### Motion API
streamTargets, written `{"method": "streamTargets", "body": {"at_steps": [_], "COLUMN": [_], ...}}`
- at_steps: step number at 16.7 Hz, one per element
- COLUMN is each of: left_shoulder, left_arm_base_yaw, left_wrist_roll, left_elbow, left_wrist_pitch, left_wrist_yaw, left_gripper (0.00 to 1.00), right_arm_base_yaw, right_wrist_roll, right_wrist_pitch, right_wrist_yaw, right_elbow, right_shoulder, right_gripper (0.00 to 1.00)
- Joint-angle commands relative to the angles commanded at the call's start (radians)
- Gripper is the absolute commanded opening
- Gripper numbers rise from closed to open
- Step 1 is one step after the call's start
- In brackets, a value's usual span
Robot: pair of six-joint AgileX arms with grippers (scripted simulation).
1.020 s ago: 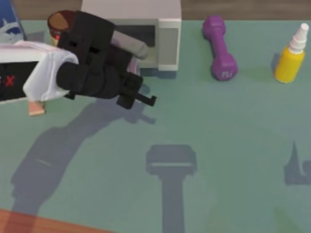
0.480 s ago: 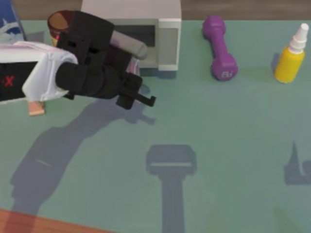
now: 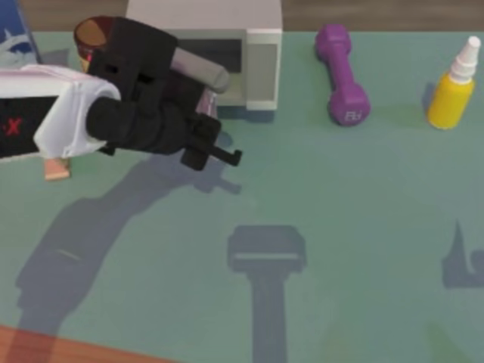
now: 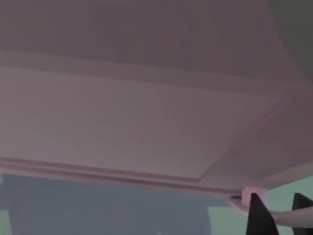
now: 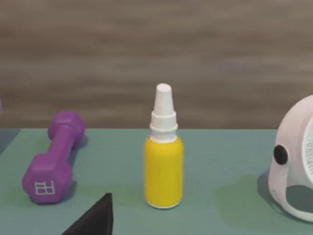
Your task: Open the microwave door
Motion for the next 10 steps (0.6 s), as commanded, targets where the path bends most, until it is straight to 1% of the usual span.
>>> {"method": "streamTargets", "body": {"at_steps": [8,10], "left_shoulder": [0.000,0.000], "left_arm_base_yaw": [0.000,-0.006], "left_wrist_roll": [0.000,-0.003], "left_elbow": [0.000,0.000], "left_wrist_pitch": [0.000,-0.001], "left_wrist_yaw": [0.000,0.009], "left_gripper": [0.00,0.00], "right_arm_base_yaw": [0.000,0.000], "right_wrist_roll": [0.000,0.000], "right_wrist_pitch": [0.000,0.000], "right_wrist_yaw": [0.000,0.000], "right_elbow": [0.000,0.000], "right_shoulder": [0.000,0.000], "right_gripper": [1.00,1.00]}}
